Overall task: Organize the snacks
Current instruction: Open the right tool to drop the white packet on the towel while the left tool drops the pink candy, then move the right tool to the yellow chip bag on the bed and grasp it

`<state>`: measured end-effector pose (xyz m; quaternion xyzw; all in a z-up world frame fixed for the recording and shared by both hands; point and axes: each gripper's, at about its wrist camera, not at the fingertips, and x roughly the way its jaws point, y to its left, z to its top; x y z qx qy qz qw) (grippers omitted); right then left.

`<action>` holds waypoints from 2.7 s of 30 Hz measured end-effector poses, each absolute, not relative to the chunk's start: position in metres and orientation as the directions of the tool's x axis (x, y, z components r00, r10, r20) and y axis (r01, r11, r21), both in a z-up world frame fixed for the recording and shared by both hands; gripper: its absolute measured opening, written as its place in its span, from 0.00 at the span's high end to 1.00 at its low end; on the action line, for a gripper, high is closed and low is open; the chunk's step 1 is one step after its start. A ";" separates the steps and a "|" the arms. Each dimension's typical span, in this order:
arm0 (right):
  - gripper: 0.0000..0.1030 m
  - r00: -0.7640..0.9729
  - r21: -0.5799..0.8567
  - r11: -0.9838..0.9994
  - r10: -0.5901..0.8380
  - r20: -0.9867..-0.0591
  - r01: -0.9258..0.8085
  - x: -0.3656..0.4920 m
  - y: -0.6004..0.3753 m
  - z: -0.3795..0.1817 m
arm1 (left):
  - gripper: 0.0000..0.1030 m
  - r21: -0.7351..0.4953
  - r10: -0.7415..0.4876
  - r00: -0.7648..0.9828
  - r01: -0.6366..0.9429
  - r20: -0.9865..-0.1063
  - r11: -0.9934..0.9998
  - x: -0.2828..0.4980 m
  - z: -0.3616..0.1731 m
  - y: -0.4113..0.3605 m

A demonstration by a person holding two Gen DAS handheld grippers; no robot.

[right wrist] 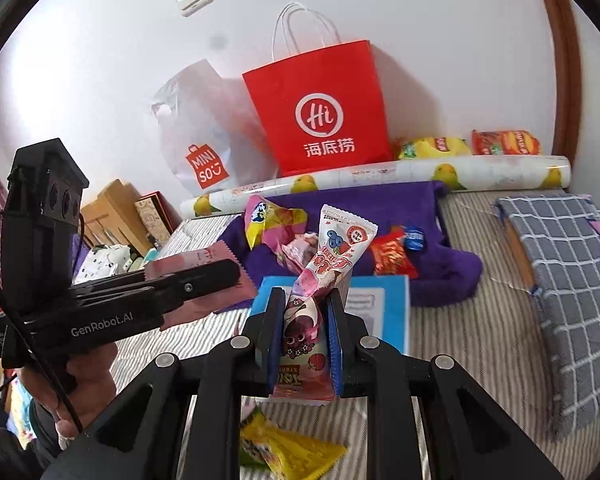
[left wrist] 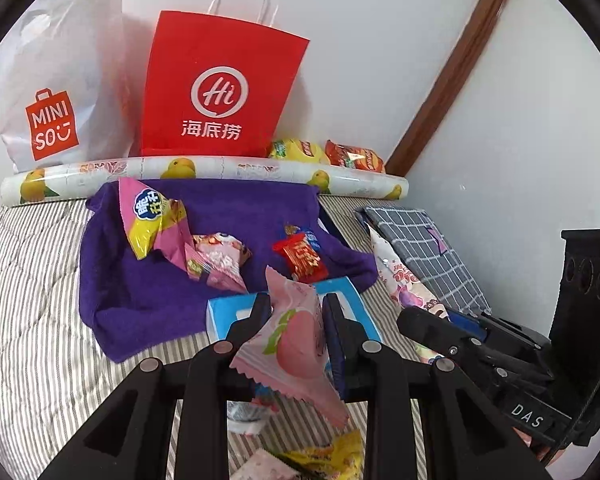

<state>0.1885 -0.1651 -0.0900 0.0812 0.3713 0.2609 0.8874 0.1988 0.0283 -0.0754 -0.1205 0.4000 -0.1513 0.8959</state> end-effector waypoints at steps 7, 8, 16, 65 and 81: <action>0.81 0.590 0.340 0.850 0.524 -0.615 -0.402 0.228 -0.157 -0.089 | 0.75 -0.341 -0.317 0.654 0.095 -0.687 0.935 0.226 -0.079 0.060; 0.81 0.588 0.343 0.850 0.525 -0.615 -0.400 0.236 -0.157 -0.090 | 0.75 -0.342 -0.311 0.655 0.085 -0.689 0.936 0.229 -0.080 0.064; 0.81 0.541 0.391 0.835 0.548 -0.638 -0.386 0.285 -0.147 -0.113 | 0.75 -0.363 -0.265 0.641 -0.022 -0.720 0.932 0.259 -0.108 0.104; 0.67 0.467 0.346 0.873 0.479 -0.744 -0.344 0.278 -0.140 -0.128 | 0.56 -0.461 -0.331 0.568 -0.098 -0.754 0.882 0.266 -0.144 0.124; 0.50 0.420 0.315 0.846 0.497 -0.759 -0.431 0.156 -0.146 -0.146 | 0.55 -0.424 -0.308 0.596 -0.061 -0.742 0.904 0.176 -0.116 0.120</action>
